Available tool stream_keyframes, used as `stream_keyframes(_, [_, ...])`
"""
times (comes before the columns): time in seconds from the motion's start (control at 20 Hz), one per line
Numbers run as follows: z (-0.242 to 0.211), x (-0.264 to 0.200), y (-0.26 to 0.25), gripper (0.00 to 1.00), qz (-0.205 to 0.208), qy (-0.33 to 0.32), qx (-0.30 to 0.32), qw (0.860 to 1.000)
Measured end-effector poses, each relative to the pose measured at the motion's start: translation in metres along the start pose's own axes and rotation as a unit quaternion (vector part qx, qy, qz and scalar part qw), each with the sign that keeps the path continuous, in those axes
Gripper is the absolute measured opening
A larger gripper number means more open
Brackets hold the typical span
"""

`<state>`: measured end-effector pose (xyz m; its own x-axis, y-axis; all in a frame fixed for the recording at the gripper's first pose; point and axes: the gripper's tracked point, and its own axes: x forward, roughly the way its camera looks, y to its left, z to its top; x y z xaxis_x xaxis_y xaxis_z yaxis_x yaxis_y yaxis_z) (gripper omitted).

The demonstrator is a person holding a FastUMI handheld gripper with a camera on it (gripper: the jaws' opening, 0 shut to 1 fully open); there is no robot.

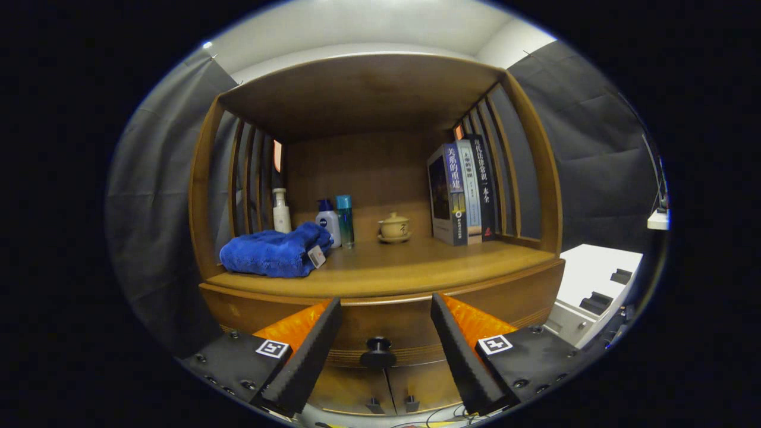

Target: Pull open the drawer, take out the items inside it, and place them on the countertop above the cabinet.

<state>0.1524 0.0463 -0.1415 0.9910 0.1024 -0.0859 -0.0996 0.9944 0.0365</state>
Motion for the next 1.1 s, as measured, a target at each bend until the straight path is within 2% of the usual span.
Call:
stream_keyframes(0.65, [-0.066, 0.017, 0.006, 1.00, 0.005, 0.055, -0.017, 0.998])
stream_keyframes(0.85, [-0.080, 0.020, 0.007, 0.76, 0.006, 0.078, -0.021, 0.997])
stream_keyframes(1.0, [-0.081, 0.021, 0.005, 0.54, 0.011, 0.094, -0.022, 0.995])
stream_keyframes(1.1, [-0.080, 0.021, 0.005, 0.52, 0.023, 0.100, -0.031, 0.994])
